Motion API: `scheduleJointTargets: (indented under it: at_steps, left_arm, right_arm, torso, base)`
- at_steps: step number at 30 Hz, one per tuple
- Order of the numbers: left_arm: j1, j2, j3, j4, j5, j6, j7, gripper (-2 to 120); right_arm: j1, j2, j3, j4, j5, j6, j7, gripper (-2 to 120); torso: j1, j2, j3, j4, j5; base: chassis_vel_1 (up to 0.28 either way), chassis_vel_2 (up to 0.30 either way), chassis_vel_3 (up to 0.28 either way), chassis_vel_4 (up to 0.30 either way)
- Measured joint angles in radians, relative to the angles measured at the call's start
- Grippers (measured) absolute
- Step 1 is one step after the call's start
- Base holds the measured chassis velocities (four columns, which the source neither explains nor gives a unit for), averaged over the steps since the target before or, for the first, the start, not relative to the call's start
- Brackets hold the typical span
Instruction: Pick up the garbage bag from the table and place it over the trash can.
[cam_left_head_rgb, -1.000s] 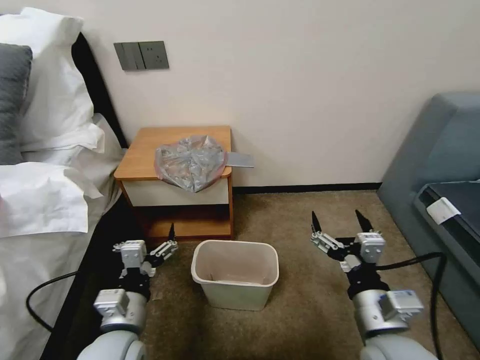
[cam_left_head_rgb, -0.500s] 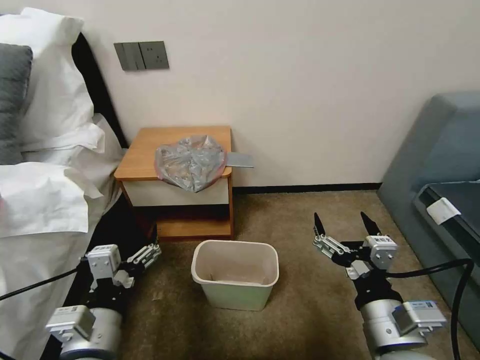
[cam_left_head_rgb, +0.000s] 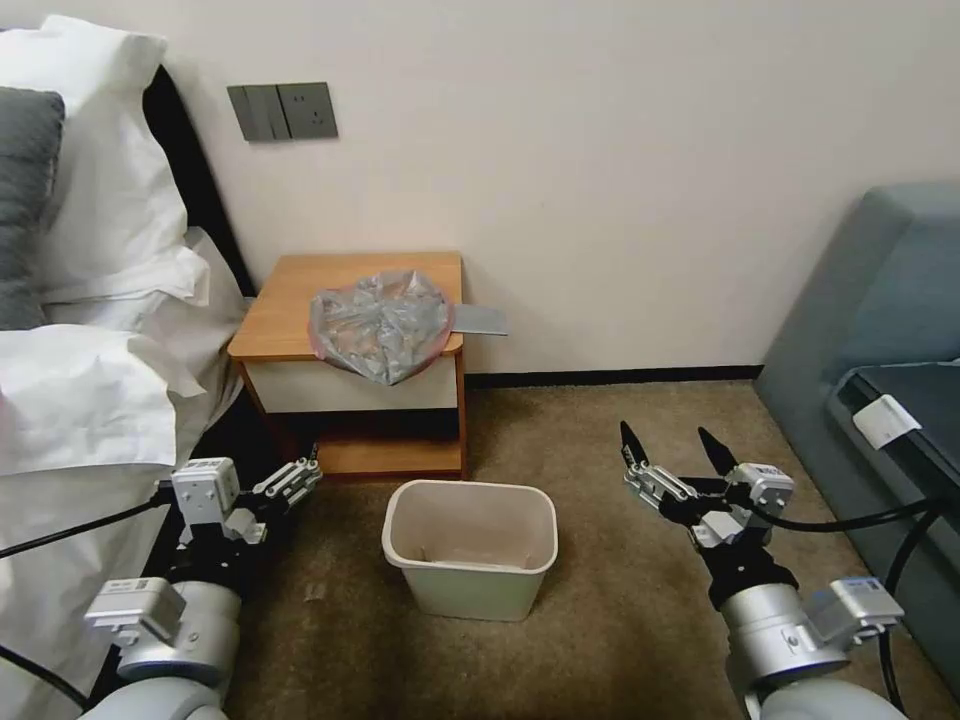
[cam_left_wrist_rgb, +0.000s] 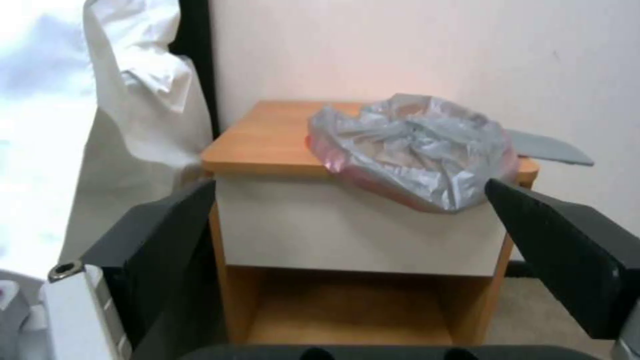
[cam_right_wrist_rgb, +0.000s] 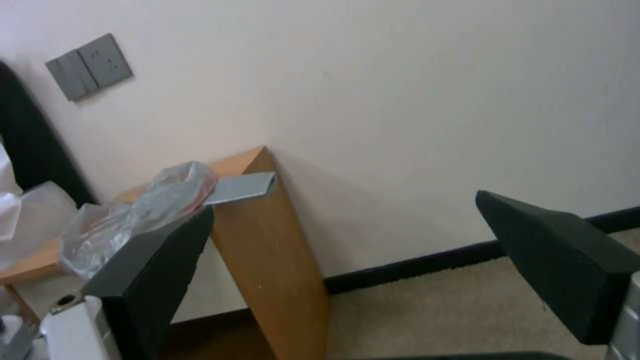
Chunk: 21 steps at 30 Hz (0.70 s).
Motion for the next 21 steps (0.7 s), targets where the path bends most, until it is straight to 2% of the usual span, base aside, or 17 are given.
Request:
scheduleJointTargets:
  at_steps: [6,13,17,21]
  left_arm:
    - [0.004,-0.009,0.001,0.001,0.011,-0.007,0.000,100]
    - [0.000,-0.007,-0.003,0.002,0.010,-0.009,0.001,100]
    - [-0.005,-0.007,0.000,0.003,0.009,-0.010,0.003,100]
    - [-0.007,-0.006,0.003,0.004,0.008,-0.010,0.005,100]
  right_arm:
    - [0.018,-0.007,-0.003,-0.014,0.031,-0.003,0.006,100]
    - [0.138,-0.045,-0.029,-0.107,0.200,-0.019,0.034,100]
    - [0.247,-0.079,-0.053,-0.193,0.356,-0.033,0.060,100]
    - [0.296,-0.080,-0.083,-0.229,0.404,-0.036,0.071,100]
  torso:
    - [0.000,0.000,0.000,-0.0001,-0.0002]
    - [0.000,0.000,0.000,0.0000,0.0000]
    - [0.000,0.000,0.000,0.0000,0.0000]
    - [0.000,0.000,0.000,0.0000,-0.0001]
  base:
    - [0.000,0.000,0.000,0.000]
    - [0.000,0.000,0.000,0.000]
    - [0.000,0.000,0.000,0.000]
    - [0.000,0.000,0.000,0.000]
